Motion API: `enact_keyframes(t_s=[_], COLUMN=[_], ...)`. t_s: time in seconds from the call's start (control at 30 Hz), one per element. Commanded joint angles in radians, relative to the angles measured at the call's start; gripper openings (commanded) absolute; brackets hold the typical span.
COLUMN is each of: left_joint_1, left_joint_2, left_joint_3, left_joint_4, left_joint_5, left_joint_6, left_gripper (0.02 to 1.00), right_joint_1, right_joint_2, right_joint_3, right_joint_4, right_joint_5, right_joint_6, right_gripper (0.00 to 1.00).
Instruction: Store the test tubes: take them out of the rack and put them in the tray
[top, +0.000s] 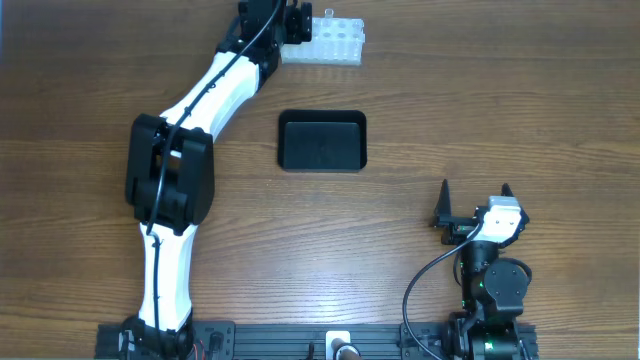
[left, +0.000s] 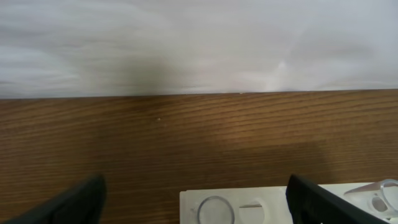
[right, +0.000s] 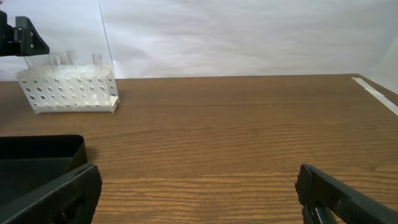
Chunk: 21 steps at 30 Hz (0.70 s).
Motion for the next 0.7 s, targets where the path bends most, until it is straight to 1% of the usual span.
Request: enact_keyframes(t_s=[0.03,0.17,0.27,0.33,0.47,0.7], left_joint_1=[-0.007,-0.008,-0.008,-0.008,-0.008,-0.009], left_joint_2=[0.034,0.034,0.034,0.034,0.034,0.034], left_joint_3=[0.027,0.027,0.027,0.027,0.027,0.027], left_joint_4=[0.008,0.009,0.008,0.008,0.007,0.001], left_joint_5=[-0.011,-0.013,-0.019,-0.019,-0.019,-0.019], left_joint_6=[-0.011,-0.011,-0.011,-0.011,-0.011,-0.011], left_gripper=[0.842,0.713,0.643,0.579,0.529,0.529], right_joint_1=[-0.007,-0.007,-0.007,-0.007,-0.007,-0.007], right_joint_2=[-0.010,-0.010,-0.010,-0.010,-0.010,-0.010], right_joint_3=[-0.006,-0.006,-0.006,-0.006,-0.006,-0.006], right_joint_4=[-0.004,-0.004,-0.004,-0.004,-0.004,-0.004], right_joint_5=[-0.009,-0.009,-0.009,-0.009,-0.009,-0.009], right_joint_6=[0.007,0.007,0.007,0.007,0.007,0.007], right_gripper=[0.993,0.993,0.993,0.991,0.991,0.993])
